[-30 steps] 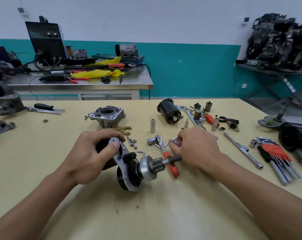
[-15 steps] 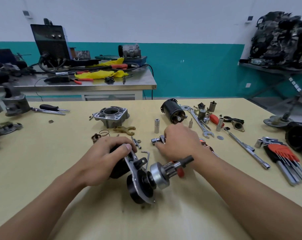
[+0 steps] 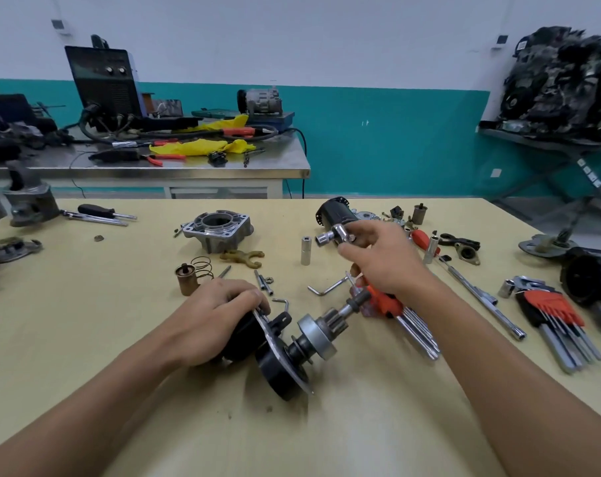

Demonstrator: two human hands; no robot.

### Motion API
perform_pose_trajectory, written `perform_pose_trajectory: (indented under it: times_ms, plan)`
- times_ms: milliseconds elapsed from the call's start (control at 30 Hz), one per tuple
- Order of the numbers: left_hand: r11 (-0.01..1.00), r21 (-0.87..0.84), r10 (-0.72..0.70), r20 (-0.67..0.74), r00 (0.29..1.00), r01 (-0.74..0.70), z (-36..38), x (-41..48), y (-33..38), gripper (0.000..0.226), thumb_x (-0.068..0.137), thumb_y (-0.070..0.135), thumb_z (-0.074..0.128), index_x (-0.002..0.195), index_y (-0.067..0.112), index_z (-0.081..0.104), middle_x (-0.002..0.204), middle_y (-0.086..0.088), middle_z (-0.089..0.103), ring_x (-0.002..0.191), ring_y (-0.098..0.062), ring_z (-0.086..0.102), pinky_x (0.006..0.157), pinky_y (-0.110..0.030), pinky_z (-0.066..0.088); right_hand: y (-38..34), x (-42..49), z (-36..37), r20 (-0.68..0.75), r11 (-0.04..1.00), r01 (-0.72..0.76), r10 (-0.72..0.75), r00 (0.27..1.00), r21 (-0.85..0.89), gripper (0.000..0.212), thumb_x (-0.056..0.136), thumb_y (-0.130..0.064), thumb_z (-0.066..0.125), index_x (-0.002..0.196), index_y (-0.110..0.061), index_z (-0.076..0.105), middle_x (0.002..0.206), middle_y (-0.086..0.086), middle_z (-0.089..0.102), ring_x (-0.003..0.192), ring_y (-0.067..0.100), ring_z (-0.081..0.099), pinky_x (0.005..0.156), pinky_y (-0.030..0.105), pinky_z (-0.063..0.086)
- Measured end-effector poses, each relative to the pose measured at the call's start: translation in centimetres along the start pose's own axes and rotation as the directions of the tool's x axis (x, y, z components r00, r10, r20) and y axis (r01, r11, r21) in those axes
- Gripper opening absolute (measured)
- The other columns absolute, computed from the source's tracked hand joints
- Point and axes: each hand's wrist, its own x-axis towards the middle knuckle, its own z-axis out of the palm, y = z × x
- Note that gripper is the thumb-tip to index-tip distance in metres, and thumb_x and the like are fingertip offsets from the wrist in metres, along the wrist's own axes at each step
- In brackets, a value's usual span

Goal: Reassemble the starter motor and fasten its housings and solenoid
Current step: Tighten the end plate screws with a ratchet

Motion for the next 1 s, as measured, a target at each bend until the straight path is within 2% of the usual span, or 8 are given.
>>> perform_pose_trajectory:
  times_ms: [167, 333, 467, 600, 667, 767, 867, 1000]
  plan:
    - [0.999, 0.036, -0.031, 0.072, 0.997, 0.028, -0.1, 0.3, 0.7, 0.045, 0.081, 0.056, 0.04, 0.079, 0.028, 0.075, 0.085, 0.012, 0.072, 0.085, -0.004, 0.064, 0.082, -0.033, 0.047, -0.1, -1.4, -2.6, -0.054, 0.99, 0.04, -0.033, 0.998, 0.133, 0.03, 0.09, -0.009, 0.072, 0.116, -0.023, 0.069, 0.066, -0.006, 0.064, 0.041, 0.009, 0.053, 0.043, 0.02, 0.045]
    - [0.988, 0.115, -0.116, 0.112, 0.987, 0.103, -0.2, 1.5, 1.1, 0.038, 0.09, 0.054, 0.051, 0.084, 0.027, 0.077, 0.091, 0.002, 0.074, 0.094, -0.016, 0.067, 0.095, -0.039, 0.049, 0.1, -2.8, -2.9, -0.016, 0.994, 0.051, -0.05, 0.999, 0.096, 0.03, 0.087, -0.015, 0.075, 0.114, -0.028, 0.07, 0.079, -0.005, 0.067, 0.046, -0.003, 0.054, 0.052, 0.018, 0.046]
    - [0.964, 0.252, -0.117, 0.103, 0.988, 0.088, 0.2, 2.4, 1.1, 0.038, 0.097, 0.032, 0.055, 0.073, 0.007, 0.069, 0.078, -0.01, 0.067, 0.075, -0.026, 0.062, 0.078, -0.04, 0.049, -0.1, -3.3, -2.2, 0.04, 0.993, 0.054, -0.058, 0.998, 0.101, 0.028, 0.088, -0.017, 0.074, 0.102, -0.042, 0.07, 0.085, 0.0, 0.068, 0.045, 0.0, 0.054, 0.056, 0.026, 0.049]
    - [0.937, 0.348, 0.047, -0.071, 0.996, -0.019, -0.4, 2.7, 2.3, 0.021, 0.088, 0.032, 0.068, 0.068, 0.03, 0.071, 0.073, 0.013, 0.067, 0.073, -0.002, 0.06, 0.058, -0.013, 0.041, -0.3, -3.6, -1.5, 0.094, 0.974, -0.005, -0.017, 0.995, 0.226, 0.027, 0.086, -0.019, 0.075, 0.092, -0.045, 0.073, 0.083, 0.0, 0.064, 0.046, 0.02, 0.054, 0.048, 0.039, 0.053]
    - [0.953, 0.295, 0.107, -0.13, 0.986, -0.064, -0.6, 3.6, 3.8, 0.005, 0.089, 0.036, 0.067, 0.087, 0.037, 0.072, 0.079, 0.015, 0.069, 0.075, 0.003, 0.061, 0.058, -0.009, 0.042, -0.4, -3.6, -1.1, 0.1, 0.972, 0.012, -0.037, 0.994, 0.235, 0.027, 0.084, -0.025, 0.076, 0.091, -0.051, 0.074, 0.082, -0.002, 0.064, 0.051, 0.022, 0.055, 0.048, 0.037, 0.051]
    - [0.993, 0.105, 0.064, -0.012, 0.998, -0.062, 0.1, 5.5, 6.0, 0.021, 0.094, 0.04, 0.062, 0.114, 0.036, 0.065, 0.086, 0.014, 0.073, 0.073, 0.0, 0.067, 0.058, -0.016, 0.051, -0.5, -3.6, -0.8, 0.086, 0.981, 0.071, -0.087, 0.992, 0.179, 0.033, 0.087, -0.028, 0.074, 0.084, -0.061, 0.07, 0.074, -0.007, 0.065, 0.051, 0.013, 0.056, 0.049, 0.031, 0.048]
    - [0.995, -0.008, 0.1, 0.114, 0.989, -0.099, 1.6, 7.2, 8.1, 0.017, 0.097, 0.031, 0.061, 0.109, 0.025, 0.072, 0.085, 0.005, 0.075, 0.066, -0.003, 0.066, 0.057, -0.018, 0.053, -0.2, -3.3, -1.4, 0.035, 0.965, 0.054, -0.065, 0.997, 0.256, 0.025, 0.091, -0.02, 0.071, 0.102, -0.042, 0.075, 0.068, -0.008, 0.063, 0.044, 0.017, 0.053, 0.044, 0.03, 0.048]
    - [0.991, -0.032, 0.129, 0.023, 0.991, -0.128, 3.6, 9.6, 9.7, 0.013, 0.095, 0.024, 0.066, 0.096, 0.017, 0.077, 0.074, -0.002, 0.073, 0.059, -0.006, 0.061, 0.056, -0.024, 0.055, 0.2, -2.4, -3.2, -0.087, 0.968, 0.102, -0.084, 0.993, 0.23, 0.03, 0.092, -0.014, 0.069, 0.09, -0.044, 0.074, 0.062, -0.02, 0.065, 0.049, -0.003, 0.054, 0.05, 0.014, 0.042]
